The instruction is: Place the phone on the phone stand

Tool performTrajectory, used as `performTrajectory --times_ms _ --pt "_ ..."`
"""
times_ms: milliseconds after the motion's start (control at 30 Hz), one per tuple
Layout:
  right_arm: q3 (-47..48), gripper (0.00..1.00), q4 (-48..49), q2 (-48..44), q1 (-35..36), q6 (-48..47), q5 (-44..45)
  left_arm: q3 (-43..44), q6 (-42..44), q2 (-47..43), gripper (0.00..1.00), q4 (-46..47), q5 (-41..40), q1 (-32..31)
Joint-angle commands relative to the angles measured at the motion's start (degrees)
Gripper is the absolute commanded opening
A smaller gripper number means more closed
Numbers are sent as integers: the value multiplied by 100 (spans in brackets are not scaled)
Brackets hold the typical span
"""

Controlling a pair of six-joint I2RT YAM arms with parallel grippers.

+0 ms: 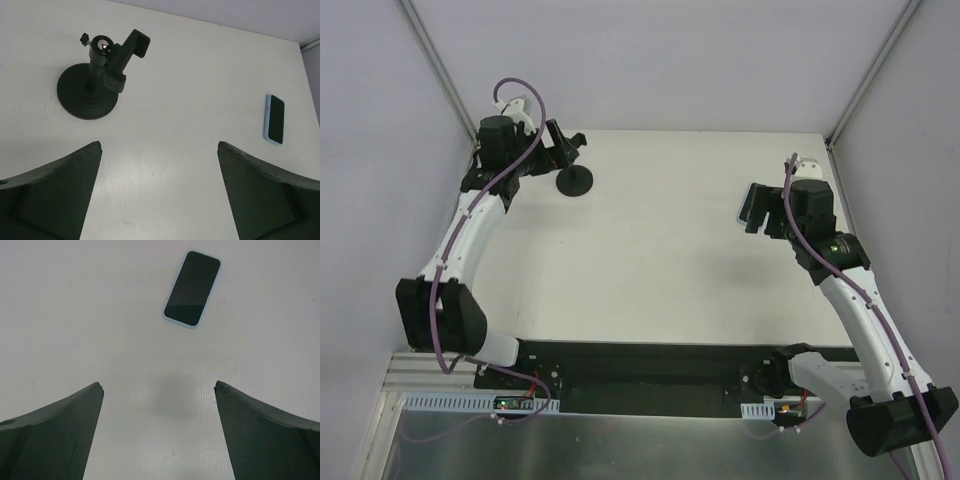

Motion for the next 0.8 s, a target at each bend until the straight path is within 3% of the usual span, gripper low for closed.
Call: performTrajectory --times_ms 0,267,500,667,767 --pt "163 96 176 173 49 47 -356 834 231 1021 99 -187 -115 3" --pt "119 96 220 498 76 21 -1543 2496 1074 3228 99 -232 42 3" --pt "31 96 229 455 93 -76 -1500 3403 1313 4230 98 -223 535 -14" --pt "-4 96 229 341 93 -93 -1359 3746 1349 4521 81 -223 395 -5" --pt "-22 96 185 340 102 -93 -1350 3502 1252 4346 72 -231 306 -6"
